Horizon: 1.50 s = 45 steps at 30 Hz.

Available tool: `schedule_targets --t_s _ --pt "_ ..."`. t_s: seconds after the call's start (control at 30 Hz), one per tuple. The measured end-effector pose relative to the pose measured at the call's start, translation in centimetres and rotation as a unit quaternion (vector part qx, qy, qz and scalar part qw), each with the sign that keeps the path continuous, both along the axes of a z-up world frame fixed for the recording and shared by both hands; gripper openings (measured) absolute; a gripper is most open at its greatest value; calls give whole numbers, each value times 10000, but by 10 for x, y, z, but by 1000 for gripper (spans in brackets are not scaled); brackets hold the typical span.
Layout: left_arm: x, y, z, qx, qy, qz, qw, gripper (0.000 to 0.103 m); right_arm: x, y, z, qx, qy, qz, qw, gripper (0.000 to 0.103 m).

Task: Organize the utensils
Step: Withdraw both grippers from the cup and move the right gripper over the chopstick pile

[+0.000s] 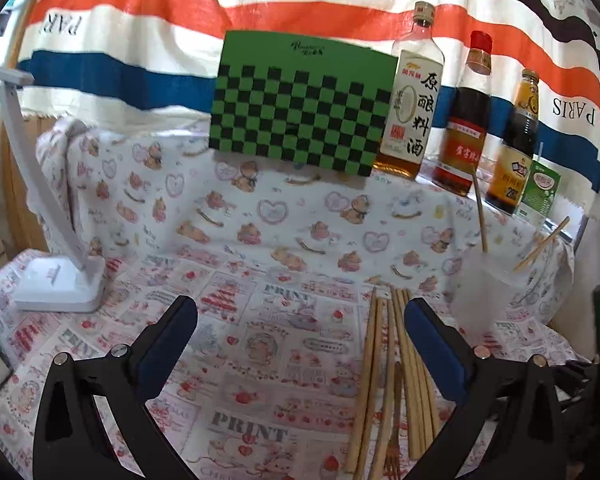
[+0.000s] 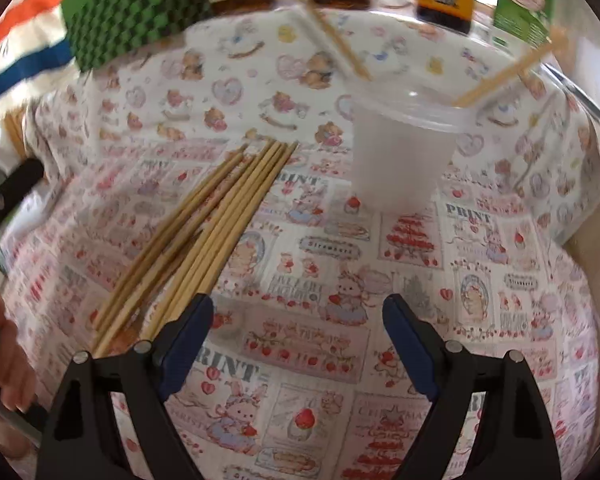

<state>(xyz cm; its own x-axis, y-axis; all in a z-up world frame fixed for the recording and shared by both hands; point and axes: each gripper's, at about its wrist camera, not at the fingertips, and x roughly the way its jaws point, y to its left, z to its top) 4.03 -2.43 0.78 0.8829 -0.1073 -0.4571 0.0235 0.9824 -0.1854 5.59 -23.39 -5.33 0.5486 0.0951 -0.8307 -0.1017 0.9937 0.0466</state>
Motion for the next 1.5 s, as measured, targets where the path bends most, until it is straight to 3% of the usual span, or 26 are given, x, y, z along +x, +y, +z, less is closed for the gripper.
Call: schedule_targets --t_s 0.17,0.57,0.8,0.97,1.13,1.37,1.5 --pt "2 3 -1 79 78 141 9998 103 0 11 -5 -155 69 115 9998 85" --pt "1 22 2 -346 122 386 9986 103 1 27 -11 -312 153 313 9989 85" --pt "1 29 1 -448 141 484 9977 103 -4 31 -3 -152 40 451 9989 85" --pt "-2 31 5 -38 -39 892 9960 103 -4 37 -6 -221 39 542 9983 86" --pt "-1 40 5 -260 22 866 9959 103 -2 39 -7 -217 34 525 9984 89" --pt "3 39 1 -159 154 942 9953 103 7 38 -10 -14 222 487 9986 92" --pt "3 38 2 -90 146 990 9949 103 6 31 -14 -258 288 335 9987 92"
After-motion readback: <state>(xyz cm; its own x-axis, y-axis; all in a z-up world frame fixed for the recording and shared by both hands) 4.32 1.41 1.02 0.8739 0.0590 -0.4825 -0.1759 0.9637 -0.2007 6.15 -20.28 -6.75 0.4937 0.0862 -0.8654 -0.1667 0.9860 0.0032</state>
